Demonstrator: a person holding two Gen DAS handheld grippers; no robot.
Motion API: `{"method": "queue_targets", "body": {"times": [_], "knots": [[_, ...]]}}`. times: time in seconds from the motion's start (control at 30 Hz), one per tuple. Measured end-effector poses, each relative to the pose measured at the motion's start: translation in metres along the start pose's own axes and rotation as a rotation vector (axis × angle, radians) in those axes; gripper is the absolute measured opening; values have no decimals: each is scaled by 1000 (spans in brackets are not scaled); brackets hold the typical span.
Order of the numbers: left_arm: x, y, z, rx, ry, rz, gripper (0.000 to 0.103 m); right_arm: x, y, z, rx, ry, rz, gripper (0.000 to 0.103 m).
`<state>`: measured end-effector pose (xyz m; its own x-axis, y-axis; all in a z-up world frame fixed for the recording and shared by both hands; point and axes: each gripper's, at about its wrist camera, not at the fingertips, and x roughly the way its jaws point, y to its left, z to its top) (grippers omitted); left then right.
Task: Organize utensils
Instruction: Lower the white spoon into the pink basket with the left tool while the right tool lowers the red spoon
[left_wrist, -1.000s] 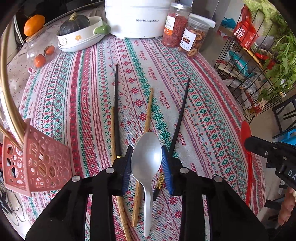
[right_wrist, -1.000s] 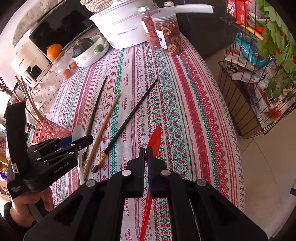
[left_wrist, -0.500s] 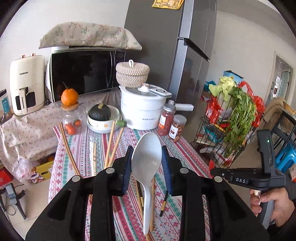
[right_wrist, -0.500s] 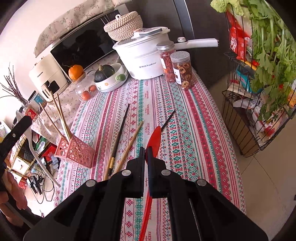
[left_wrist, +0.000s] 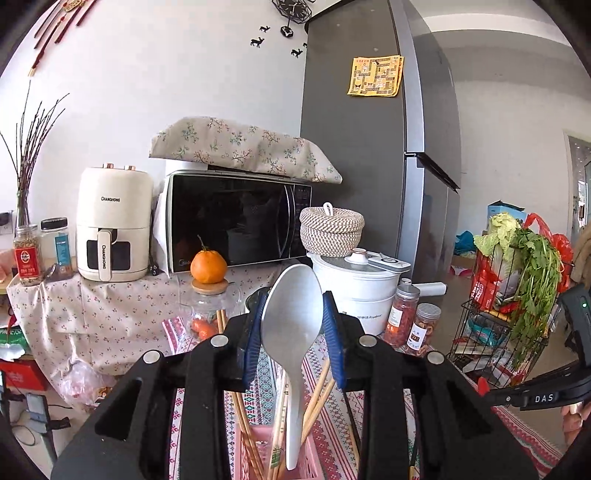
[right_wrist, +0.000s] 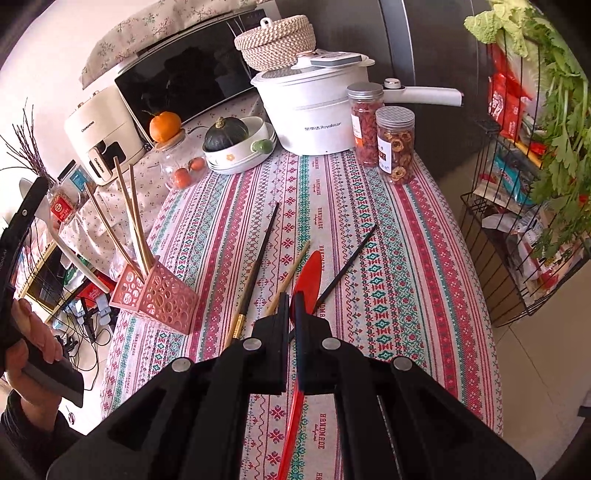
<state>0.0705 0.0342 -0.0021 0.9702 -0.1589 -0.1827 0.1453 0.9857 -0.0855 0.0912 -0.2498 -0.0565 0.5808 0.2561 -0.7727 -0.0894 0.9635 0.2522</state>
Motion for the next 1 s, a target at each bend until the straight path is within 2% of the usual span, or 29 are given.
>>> {"method": "queue_targets", "body": {"times": [0.23,0.5,0.53,0.6,0.67,0.73,0.8,0.9,1.0], "knots": [[19,10,-17,8,28,43,29,2,5,2,-7,-8,-1,3],[33,22,-37,-39,125,52,31,-4,13,4,-9,-51,6,3],[35,23,-38,-48,149,45,34,-6,15,4,-7,-62,12,3],[35,23,-38,-48,194,50,52,-11,19,6,-4,-90,24,3],[32,22,-34,-43,242,37,62,-16,25,8,-4,-128,37,3],[25,23,-27,-43,273,42,65,-22,32,11,-4,-167,56,3],[18,28,-18,-71,313,39,83,-27,42,13,-9,-210,73,3],[9,40,-9,-130,393,46,94,-33,59,16,-19,-271,104,3],[3,54,-9,-181,472,70,96,-35,80,17,-34,-322,134,3]]}}
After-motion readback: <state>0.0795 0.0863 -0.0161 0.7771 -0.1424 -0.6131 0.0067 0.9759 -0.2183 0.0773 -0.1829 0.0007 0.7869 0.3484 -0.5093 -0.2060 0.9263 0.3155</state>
